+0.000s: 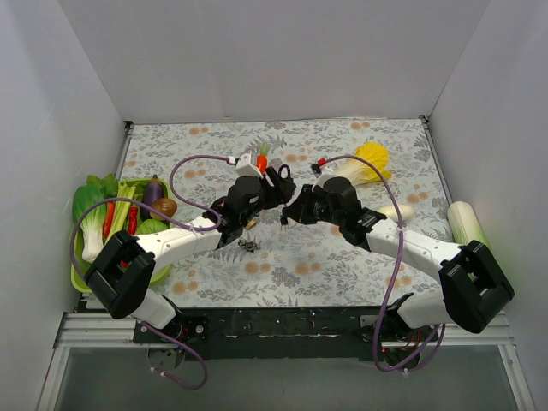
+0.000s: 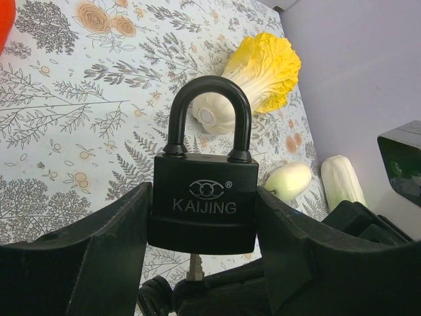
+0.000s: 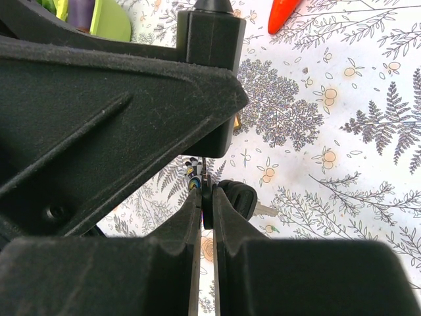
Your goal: Unlock with the key
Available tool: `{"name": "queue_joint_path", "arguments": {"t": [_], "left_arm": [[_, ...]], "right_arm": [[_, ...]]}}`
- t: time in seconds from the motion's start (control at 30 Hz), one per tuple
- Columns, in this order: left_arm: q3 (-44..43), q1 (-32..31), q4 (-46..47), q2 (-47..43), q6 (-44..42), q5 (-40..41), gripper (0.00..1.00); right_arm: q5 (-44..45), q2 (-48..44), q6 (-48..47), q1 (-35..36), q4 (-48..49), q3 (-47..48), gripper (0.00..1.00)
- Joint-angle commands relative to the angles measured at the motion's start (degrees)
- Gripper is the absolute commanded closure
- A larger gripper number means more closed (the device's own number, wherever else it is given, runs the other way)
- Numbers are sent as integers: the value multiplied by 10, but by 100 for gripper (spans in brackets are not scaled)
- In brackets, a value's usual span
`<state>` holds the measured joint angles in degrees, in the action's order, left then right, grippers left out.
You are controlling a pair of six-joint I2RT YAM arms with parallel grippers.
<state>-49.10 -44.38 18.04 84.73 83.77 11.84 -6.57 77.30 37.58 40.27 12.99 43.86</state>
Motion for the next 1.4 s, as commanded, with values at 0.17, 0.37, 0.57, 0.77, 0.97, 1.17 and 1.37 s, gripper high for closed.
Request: {"name": "queue_joint_path", "arguments": {"t": [0.17, 0.37, 0.57, 0.77, 0.97, 1.17, 1.37], "left_arm": [[10, -44, -6, -26, 1, -67, 100], [11, -47, -2, -28, -6, -71, 100], [10, -52, 0, -26, -11, -75, 100], [11, -55, -1, -26, -10, -74, 100], [10, -55, -1, -28, -4, -79, 100], [9, -56, 0, -27, -2, -85, 100], [13, -59, 4, -22, 10, -95, 100]], "right_arm": [[98, -6, -16, -16, 113, 55, 99], [104, -24, -33, -20, 89, 64, 99], [109, -34, -45, -26, 76, 75, 99], [110, -36, -50, -27, 75, 83, 99], [114, -22, -50, -27, 92, 83, 99], [117, -18, -57, -32, 96, 107, 99], [109, 1, -57, -33, 108, 119, 99]]}}
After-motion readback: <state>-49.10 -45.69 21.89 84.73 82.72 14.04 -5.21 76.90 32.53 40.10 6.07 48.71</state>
